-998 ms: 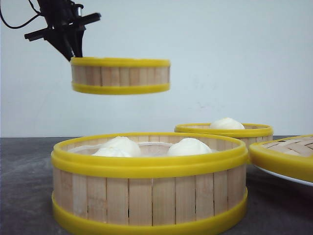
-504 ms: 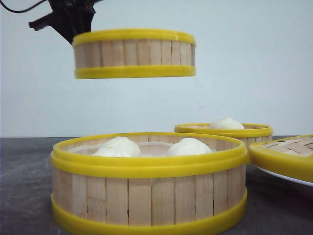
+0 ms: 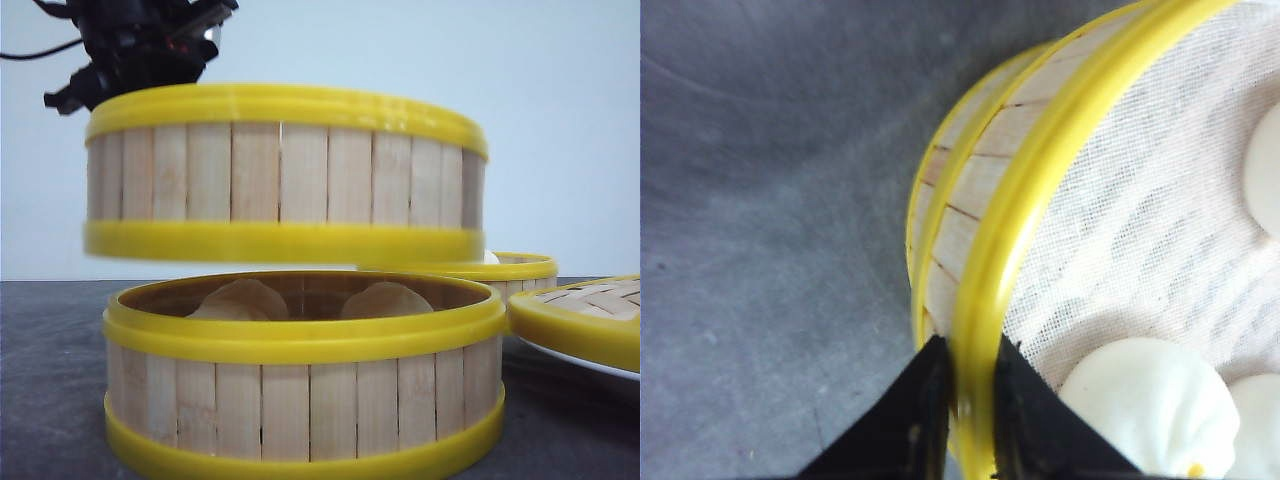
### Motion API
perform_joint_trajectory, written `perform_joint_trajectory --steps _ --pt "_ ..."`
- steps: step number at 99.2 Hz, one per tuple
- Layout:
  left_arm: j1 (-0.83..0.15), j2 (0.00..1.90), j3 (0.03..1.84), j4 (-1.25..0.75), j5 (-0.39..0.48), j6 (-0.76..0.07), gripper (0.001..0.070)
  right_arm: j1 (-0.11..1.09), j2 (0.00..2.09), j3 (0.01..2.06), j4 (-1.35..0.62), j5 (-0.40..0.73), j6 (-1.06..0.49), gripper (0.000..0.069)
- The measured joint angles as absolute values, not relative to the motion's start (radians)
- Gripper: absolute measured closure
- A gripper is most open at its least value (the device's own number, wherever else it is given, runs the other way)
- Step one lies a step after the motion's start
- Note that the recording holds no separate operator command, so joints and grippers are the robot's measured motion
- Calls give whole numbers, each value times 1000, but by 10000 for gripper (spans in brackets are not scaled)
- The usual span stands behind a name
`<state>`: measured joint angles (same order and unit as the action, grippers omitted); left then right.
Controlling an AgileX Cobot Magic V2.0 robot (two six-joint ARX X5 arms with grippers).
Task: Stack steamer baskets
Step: 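Lower the basket with the left gripper onto the nearest bun basket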
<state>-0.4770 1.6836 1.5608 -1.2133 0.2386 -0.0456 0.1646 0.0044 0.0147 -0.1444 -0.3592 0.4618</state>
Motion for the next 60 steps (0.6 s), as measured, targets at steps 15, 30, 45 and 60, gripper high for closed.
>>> perform_joint_trajectory --steps 15,30,45,60 --pt "-489 1688 1526 -1177 231 -50 679 165 4 15 -145 -388 462 682" --pt "-500 1688 1526 -1143 230 -56 679 165 4 15 -146 -390 462 682" --pt "-499 1689 1526 -1131 231 -71 679 165 4 15 -149 -390 462 682" --pt "-500 1694 1526 -1137 232 -72 679 165 4 15 -153 -390 462 682"
